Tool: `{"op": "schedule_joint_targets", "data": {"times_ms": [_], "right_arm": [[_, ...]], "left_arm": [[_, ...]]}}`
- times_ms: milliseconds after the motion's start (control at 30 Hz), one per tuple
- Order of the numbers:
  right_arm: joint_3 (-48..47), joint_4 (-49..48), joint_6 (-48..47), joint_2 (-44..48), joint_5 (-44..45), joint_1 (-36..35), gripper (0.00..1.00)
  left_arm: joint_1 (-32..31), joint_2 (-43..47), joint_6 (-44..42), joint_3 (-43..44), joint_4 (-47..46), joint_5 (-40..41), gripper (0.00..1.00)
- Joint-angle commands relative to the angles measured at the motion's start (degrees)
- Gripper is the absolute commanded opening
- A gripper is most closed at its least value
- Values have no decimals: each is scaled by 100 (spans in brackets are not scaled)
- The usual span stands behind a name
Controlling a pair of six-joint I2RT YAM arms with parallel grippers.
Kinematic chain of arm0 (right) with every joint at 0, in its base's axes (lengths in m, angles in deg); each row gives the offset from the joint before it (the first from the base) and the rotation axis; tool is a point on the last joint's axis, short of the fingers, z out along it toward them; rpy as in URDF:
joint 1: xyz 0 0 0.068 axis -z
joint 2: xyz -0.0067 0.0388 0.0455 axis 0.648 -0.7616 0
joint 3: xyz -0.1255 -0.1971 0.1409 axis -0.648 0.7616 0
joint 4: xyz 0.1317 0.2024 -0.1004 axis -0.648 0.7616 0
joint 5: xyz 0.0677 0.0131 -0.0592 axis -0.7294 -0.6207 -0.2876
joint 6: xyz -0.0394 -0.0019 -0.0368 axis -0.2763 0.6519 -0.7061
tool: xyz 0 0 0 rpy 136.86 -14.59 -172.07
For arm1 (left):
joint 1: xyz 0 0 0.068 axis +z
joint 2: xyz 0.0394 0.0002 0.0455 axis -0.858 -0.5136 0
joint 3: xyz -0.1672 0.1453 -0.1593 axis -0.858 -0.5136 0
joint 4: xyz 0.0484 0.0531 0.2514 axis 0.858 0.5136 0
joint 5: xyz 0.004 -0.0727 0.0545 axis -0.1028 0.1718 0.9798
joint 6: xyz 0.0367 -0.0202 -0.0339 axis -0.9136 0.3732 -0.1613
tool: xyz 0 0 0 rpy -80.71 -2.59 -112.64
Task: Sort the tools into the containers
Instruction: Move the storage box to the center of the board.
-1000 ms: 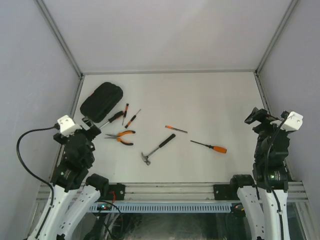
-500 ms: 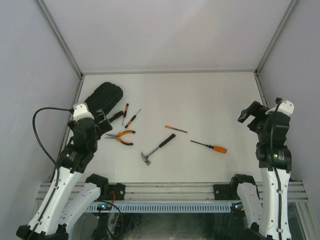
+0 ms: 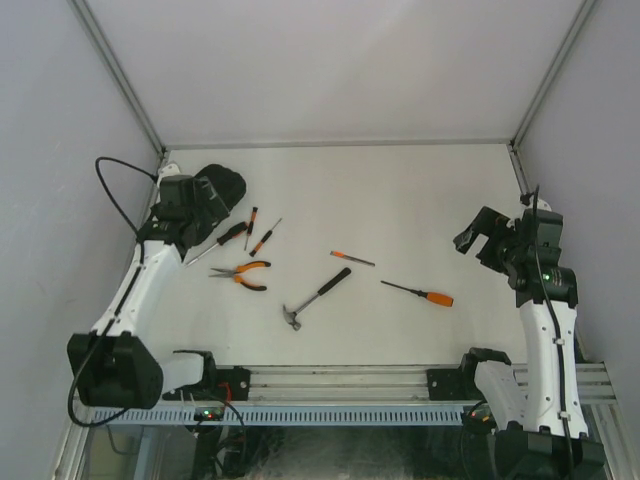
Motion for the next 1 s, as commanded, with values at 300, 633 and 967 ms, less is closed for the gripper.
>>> {"op": "schedule_joint_targets", "data": {"times_ms": [300, 633, 967], "right_arm": [[-6, -264, 126, -98, -985, -235, 99], [2, -420, 61, -426, -1140, -445, 98], [3, -538, 193, -657, -933, -807, 97]], "left_arm": [[925, -1472, 640, 577, -1624, -183, 98], [1904, -1687, 548, 254, -2234, -395, 98], [2556, -2313, 715, 247, -2755, -1050, 99]]}}
